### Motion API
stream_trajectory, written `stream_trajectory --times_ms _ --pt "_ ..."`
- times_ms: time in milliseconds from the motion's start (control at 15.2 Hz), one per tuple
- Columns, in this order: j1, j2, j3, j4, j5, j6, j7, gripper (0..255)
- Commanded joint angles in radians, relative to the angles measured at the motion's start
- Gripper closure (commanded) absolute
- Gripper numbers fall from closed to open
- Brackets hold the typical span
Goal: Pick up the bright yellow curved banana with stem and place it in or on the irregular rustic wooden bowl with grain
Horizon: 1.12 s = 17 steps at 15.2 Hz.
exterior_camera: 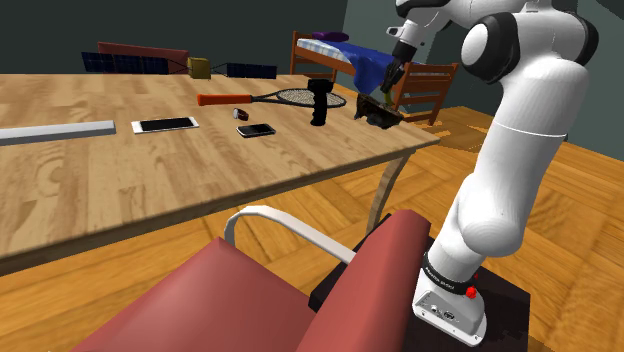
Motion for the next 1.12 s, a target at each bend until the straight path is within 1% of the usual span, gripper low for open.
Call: stream_trajectory --times_ms 0,264,330,660,924,1056 --pt "0.001 -0.001 0.000 -0.004 -0.001 0.004 -0.001 255" --pt "0.001 -0.001 0.000 -0.004 -0.001 0.004 -0.001 255" --pt "0.001 -0.001 0.000 -0.004 0.000 0.004 -0.001 0" --pt "0.001 -0.001 0.000 -0.004 0.000 0.004 -0.001 0" --pt "-0.062 0.059 -0.014 0.169 0.052 -0.147 -0.023 0" --pt "-0.063 0.059 -0.013 0.169 0.051 -0.147 -0.023 0"
